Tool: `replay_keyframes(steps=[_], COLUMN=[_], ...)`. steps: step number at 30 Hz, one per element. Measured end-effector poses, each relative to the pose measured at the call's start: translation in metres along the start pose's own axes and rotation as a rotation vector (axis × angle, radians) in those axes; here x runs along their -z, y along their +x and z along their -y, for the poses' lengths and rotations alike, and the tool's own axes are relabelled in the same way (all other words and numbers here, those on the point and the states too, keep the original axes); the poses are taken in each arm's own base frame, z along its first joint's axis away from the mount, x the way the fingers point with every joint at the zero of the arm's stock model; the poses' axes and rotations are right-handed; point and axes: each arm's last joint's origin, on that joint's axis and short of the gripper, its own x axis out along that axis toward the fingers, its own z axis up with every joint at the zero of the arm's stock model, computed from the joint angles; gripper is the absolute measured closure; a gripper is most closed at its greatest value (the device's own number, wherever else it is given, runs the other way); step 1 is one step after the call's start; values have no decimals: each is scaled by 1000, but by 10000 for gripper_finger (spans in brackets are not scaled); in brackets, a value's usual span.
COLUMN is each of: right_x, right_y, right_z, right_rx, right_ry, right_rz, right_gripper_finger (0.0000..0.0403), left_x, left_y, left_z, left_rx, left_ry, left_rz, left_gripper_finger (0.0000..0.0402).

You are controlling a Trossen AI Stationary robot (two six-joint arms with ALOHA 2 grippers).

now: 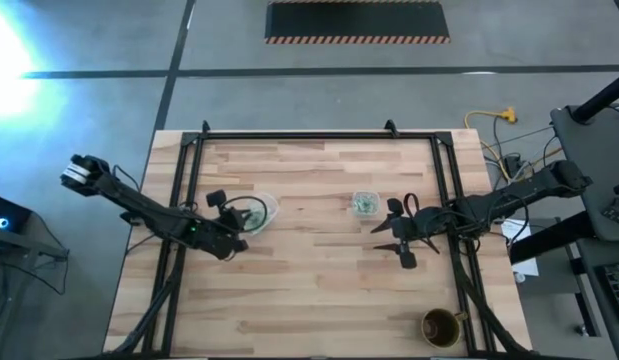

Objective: Pick and place Stevia / Truvia into bins
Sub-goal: Put the light green stevia packet into the left transparent container, then return to Home Position

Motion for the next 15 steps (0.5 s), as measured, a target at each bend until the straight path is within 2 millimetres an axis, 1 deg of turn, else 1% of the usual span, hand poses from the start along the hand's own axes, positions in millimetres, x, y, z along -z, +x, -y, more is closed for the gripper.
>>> replay_keyframes(steps=[7,10,13,15], right_x=[1,2,2,-1], right_y=[0,0,0,0], right_z=[0,0,0,0], right_rx=[0,1,1,-1], right_ry=[0,-1,-8,-24], right_rz=[-3,-7,-7,18], right_gripper_finger=[204,204,204,204], left_x=[-2,-6,-20,-36], left_y=[7,7,5,2], left_z=[1,1,4,6], left_rx=[-31,-33,-8,6], left_ry=[17,60,85,71], left_rz=[-8,20,118,215], left_gripper_finger=[293,268,257,256])
